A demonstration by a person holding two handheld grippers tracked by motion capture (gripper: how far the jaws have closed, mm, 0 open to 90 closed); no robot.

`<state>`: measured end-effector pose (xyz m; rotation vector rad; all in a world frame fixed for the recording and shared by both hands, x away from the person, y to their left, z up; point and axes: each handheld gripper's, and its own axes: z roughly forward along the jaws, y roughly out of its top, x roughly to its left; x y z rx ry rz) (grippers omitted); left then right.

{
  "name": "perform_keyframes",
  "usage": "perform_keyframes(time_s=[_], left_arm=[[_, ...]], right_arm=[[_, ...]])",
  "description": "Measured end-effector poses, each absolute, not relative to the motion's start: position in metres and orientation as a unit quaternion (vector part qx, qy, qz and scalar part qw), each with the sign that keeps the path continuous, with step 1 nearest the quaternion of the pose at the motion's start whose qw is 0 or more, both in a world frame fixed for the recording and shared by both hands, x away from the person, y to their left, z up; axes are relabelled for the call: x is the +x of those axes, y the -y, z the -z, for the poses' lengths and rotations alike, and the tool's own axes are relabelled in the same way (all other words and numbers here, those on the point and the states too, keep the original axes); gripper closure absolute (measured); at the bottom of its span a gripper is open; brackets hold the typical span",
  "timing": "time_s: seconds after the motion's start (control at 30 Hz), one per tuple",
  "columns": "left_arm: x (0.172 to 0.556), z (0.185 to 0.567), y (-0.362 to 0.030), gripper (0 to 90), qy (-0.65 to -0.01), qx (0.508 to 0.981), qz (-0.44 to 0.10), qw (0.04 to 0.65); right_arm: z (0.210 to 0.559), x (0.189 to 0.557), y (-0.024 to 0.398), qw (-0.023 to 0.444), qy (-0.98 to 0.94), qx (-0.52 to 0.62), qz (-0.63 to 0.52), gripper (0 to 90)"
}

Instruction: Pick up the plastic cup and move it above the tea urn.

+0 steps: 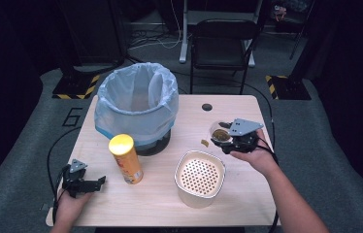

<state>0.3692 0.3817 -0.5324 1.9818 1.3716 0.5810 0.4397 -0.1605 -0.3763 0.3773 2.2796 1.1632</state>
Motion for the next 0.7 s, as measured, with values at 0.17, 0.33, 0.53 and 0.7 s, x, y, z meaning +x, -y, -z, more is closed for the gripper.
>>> perform_keyframes(time_s=[0.17, 0.33, 0.53, 0.7], left_arm=[[0.369, 0.532, -0.382, 0.7, -0.523, 0.756, -0.222, 0.325], [0.369, 0.532, -0.382, 0.6, -0.523, 0.756, -0.222, 0.325], [0.369, 0.532, -0.382, 0.7, -0.523, 0.756, -0.222, 0.325], [0.369, 0.532, -0.382, 0.7, -0.523, 0.756, -0.222, 0.325]], right_arm=[[0.364, 0.433, 0.151, 0.283, -0.847, 0.114, -0.434, 36.0], [0.348, 0.418, 0.142, 0.297, -0.852, 0.069, -0.426, 36.3], [0.344, 0.408, 0.139, 0.300, -0.858, 0.036, -0.415, 36.4], [0.349, 0.404, 0.137, 0.314, -0.861, 0.007, -0.400, 36.4]])
